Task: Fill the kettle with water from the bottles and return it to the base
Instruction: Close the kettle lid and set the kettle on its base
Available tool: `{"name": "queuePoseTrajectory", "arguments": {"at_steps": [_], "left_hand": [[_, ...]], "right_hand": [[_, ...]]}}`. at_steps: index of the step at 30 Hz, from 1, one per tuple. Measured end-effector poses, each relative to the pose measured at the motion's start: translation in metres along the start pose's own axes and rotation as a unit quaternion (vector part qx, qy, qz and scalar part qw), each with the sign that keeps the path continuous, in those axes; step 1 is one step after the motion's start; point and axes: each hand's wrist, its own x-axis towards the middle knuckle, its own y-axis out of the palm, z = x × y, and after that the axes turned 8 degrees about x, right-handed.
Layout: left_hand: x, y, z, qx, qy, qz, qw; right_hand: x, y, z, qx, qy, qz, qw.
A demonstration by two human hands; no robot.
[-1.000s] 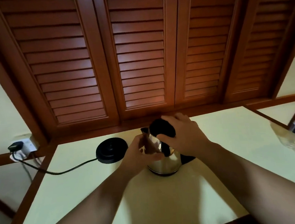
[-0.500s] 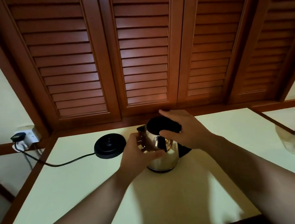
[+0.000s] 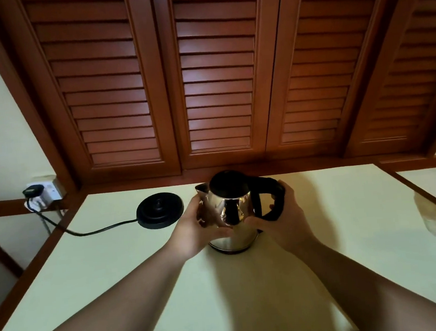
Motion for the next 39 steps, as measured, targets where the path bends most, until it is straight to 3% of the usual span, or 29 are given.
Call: {"name": "queuePoseTrajectory", "arguments": {"at_steps": [11, 22, 39], "left_hand": [[0.007, -0.069, -0.004, -0.044, 0.007, -0.042, 0.998], [0.042, -0.174, 0.012, 0.046, 0.021, -0.080, 0.996], [0.049, -0.188, 0.057, 0.097, 0.001, -0.098, 0.990]], "right_hand": [[0.036, 0.057, 0.033, 0.035, -0.037, 0.047, 0.998], [0.095, 0.148, 0.075, 0.072, -0.069, 0.100, 0.990], [0.110, 0.187, 0.053, 0.036, -0.029, 0.111, 0.993]]}}
